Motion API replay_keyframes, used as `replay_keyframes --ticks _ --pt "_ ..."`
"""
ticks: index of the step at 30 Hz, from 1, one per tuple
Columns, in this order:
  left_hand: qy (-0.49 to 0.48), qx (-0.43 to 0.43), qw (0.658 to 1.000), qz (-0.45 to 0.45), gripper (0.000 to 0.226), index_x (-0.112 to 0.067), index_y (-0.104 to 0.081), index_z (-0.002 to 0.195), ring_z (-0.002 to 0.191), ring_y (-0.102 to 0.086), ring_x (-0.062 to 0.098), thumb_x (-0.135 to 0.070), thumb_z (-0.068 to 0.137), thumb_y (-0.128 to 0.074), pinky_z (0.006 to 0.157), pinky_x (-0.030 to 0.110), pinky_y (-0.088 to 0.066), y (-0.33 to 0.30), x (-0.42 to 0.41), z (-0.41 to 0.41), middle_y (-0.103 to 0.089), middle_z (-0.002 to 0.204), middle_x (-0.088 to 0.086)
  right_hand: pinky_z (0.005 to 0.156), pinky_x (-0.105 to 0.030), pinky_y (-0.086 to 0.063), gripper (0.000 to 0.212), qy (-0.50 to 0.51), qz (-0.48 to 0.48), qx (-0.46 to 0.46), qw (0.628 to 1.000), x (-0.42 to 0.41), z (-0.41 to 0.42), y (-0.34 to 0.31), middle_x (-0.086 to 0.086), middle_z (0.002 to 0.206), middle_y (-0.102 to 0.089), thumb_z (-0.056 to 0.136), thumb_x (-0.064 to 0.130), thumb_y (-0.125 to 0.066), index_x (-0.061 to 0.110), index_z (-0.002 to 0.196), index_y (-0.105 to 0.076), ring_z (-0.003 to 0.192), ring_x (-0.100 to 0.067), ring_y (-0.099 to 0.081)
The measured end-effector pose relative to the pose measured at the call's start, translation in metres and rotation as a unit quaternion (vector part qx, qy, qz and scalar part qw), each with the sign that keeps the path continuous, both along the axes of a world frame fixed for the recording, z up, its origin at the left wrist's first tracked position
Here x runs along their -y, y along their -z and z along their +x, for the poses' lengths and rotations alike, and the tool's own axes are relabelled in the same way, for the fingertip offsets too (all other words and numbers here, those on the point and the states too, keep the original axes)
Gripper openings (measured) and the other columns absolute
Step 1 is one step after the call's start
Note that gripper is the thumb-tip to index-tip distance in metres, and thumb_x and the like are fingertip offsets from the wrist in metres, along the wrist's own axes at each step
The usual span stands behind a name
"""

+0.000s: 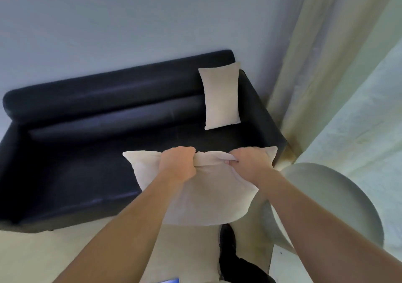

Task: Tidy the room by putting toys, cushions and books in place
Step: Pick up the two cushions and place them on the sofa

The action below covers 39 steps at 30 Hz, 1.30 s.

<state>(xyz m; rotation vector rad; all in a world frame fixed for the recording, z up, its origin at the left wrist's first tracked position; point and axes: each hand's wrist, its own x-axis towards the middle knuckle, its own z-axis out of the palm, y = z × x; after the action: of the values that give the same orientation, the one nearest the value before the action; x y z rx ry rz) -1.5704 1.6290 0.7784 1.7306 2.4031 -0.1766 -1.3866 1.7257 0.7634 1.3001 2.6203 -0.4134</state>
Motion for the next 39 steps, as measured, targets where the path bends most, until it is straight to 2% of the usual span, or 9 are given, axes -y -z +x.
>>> replay_keyframes --ticks 7,11,15,20,28,31,34,36,39 --pt "-0.039 -0.038 0.998 0.040 0.006 -0.023 -0.047 0.080 0.075 -0.053 0.023 -0.021 0.079 -0.053 0.063 0.032 -0.037 -0.023 -0.107 -0.104 -0.049 0.073 -0.008 0.089 -0.036 -0.040 0.033 -0.031 0.026 -0.053 0.998 -0.115 -0.104 -0.015 0.001 0.102 -0.065 0.099 0.048 -0.036 0.028 0.106 -0.061 0.103 -0.025 -0.057" --pt "-0.055 -0.036 0.997 0.049 0.010 -0.023 -0.046 0.078 0.074 -0.051 0.022 -0.016 0.075 -0.052 0.060 0.031 -0.035 -0.026 -0.158 -0.161 -0.049 0.072 -0.007 0.099 -0.035 -0.035 0.035 -0.053 0.055 -0.067 0.995 -0.165 -0.161 -0.021 0.002 0.112 -0.065 0.101 0.044 -0.035 0.027 0.120 -0.059 0.108 -0.023 -0.057" --pt "-0.066 -0.010 0.996 0.066 0.009 -0.022 -0.046 0.076 0.073 -0.050 0.022 -0.016 0.076 -0.053 0.060 0.030 -0.033 -0.012 -0.209 -0.223 -0.050 0.070 -0.006 0.101 -0.036 -0.030 0.029 -0.045 0.082 -0.048 0.994 -0.211 -0.223 -0.012 0.005 0.110 -0.065 0.102 0.041 -0.033 0.030 0.113 -0.057 0.108 -0.021 -0.055" --pt "-0.066 0.060 0.995 0.048 0.009 -0.018 -0.047 0.071 0.071 -0.054 0.023 -0.014 0.071 -0.055 0.057 0.030 -0.033 0.010 -0.268 -0.304 -0.056 0.070 -0.004 0.111 -0.040 -0.021 0.033 -0.008 0.057 -0.011 0.998 -0.261 -0.290 -0.001 0.005 0.124 -0.060 0.104 0.036 -0.028 0.029 0.126 -0.052 0.121 -0.020 -0.049" --pt "-0.093 0.118 0.988 0.025 0.003 -0.015 -0.056 0.075 0.069 -0.055 0.022 -0.014 0.072 -0.054 0.061 0.030 -0.041 0.064 -0.366 -0.417 -0.059 0.072 -0.003 0.121 -0.044 -0.008 0.057 0.068 -0.048 0.014 0.996 -0.322 -0.370 0.008 -0.004 0.160 -0.019 0.101 0.038 -0.037 0.021 0.152 -0.021 0.147 -0.024 -0.015" --pt "-0.133 0.117 0.984 0.001 0.013 -0.017 -0.055 0.080 0.076 -0.056 0.026 -0.027 0.088 -0.053 0.065 0.032 -0.045 0.090 -0.393 -0.449 -0.063 0.083 0.001 0.120 -0.043 -0.009 0.060 0.115 -0.088 0.007 0.989 -0.329 -0.374 0.012 -0.004 0.160 -0.019 0.100 0.038 -0.041 0.022 0.153 -0.020 0.147 -0.024 -0.018" --pt "-0.130 0.108 0.985 -0.043 0.021 -0.016 -0.054 0.108 0.099 -0.059 0.031 -0.031 0.094 -0.053 0.080 0.038 -0.050 0.101 -0.415 -0.461 -0.062 0.110 0.007 0.121 -0.043 -0.013 0.060 0.145 -0.123 0.016 0.982 -0.329 -0.365 0.013 -0.005 0.159 -0.021 0.100 0.036 -0.041 0.020 0.154 -0.018 0.146 -0.025 -0.021" --pt "-0.068 0.086 0.991 -0.074 0.031 -0.014 -0.049 0.121 0.110 -0.056 0.033 -0.028 0.093 -0.052 0.089 0.042 -0.048 0.097 -0.432 -0.452 -0.055 0.122 0.010 0.119 -0.043 -0.018 0.059 0.167 -0.135 0.030 0.976 -0.325 -0.359 0.014 -0.006 0.156 -0.027 0.100 0.036 -0.042 0.018 0.153 -0.021 0.143 -0.028 -0.026" --pt "0.034 0.077 0.993 -0.088 0.031 -0.015 -0.047 0.122 0.114 -0.052 0.033 -0.029 0.095 -0.048 0.093 0.044 -0.045 0.087 -0.448 -0.421 -0.052 0.126 0.010 0.116 -0.044 -0.024 0.056 0.201 -0.147 0.025 0.968 -0.321 -0.354 0.014 -0.007 0.151 -0.035 0.100 0.036 -0.044 0.016 0.149 -0.028 0.139 -0.029 -0.033"
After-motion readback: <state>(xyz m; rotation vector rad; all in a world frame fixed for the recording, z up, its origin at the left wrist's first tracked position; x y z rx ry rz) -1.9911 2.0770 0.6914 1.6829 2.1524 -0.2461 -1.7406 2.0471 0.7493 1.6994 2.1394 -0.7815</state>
